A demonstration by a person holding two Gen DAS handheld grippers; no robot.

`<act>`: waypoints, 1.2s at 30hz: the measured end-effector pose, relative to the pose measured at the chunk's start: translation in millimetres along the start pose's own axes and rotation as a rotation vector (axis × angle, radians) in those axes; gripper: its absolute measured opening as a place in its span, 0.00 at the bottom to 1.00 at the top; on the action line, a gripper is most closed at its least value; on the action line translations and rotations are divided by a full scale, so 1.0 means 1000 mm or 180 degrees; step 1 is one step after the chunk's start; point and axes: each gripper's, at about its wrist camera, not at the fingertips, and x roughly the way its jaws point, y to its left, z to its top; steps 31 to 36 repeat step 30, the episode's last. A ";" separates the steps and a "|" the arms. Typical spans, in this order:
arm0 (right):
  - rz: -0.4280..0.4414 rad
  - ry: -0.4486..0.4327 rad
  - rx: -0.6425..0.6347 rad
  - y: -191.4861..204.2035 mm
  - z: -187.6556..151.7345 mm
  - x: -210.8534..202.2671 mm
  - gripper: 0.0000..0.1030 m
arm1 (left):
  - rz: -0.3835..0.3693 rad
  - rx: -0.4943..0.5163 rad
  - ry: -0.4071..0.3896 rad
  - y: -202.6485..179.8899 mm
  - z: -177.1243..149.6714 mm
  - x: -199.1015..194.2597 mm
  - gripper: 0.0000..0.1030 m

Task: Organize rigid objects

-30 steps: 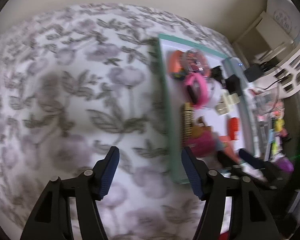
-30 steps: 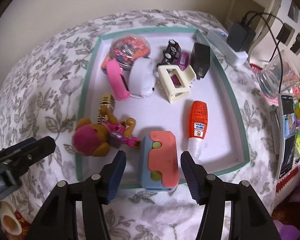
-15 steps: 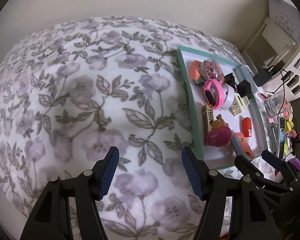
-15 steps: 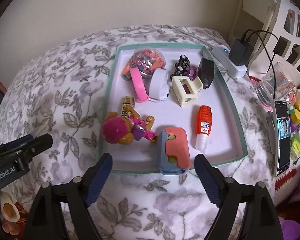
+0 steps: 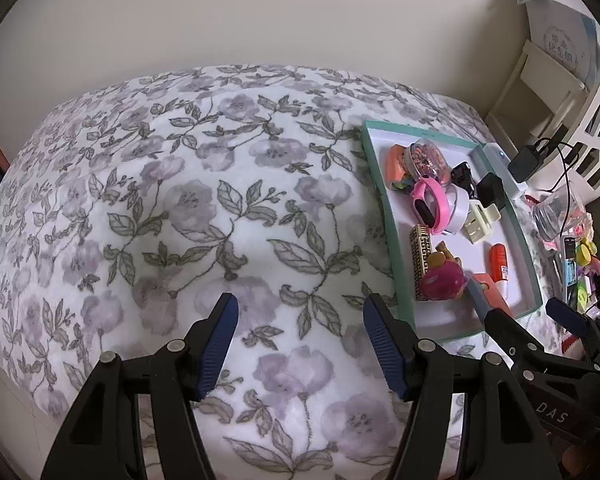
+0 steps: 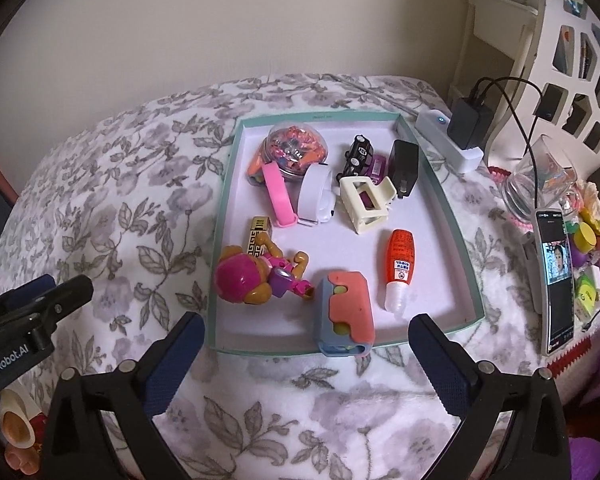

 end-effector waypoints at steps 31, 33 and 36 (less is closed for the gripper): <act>0.0056 -0.0028 -0.0048 0.003 -0.001 -0.001 1.00 | 0.0234 -0.0178 -0.0137 0.010 -0.002 -0.004 0.87; 0.0056 -0.0028 -0.0048 0.003 -0.001 -0.001 1.00 | 0.0234 -0.0178 -0.0137 0.010 -0.002 -0.004 0.87; 0.0056 -0.0028 -0.0048 0.003 -0.001 -0.001 1.00 | 0.0234 -0.0178 -0.0137 0.010 -0.002 -0.004 0.87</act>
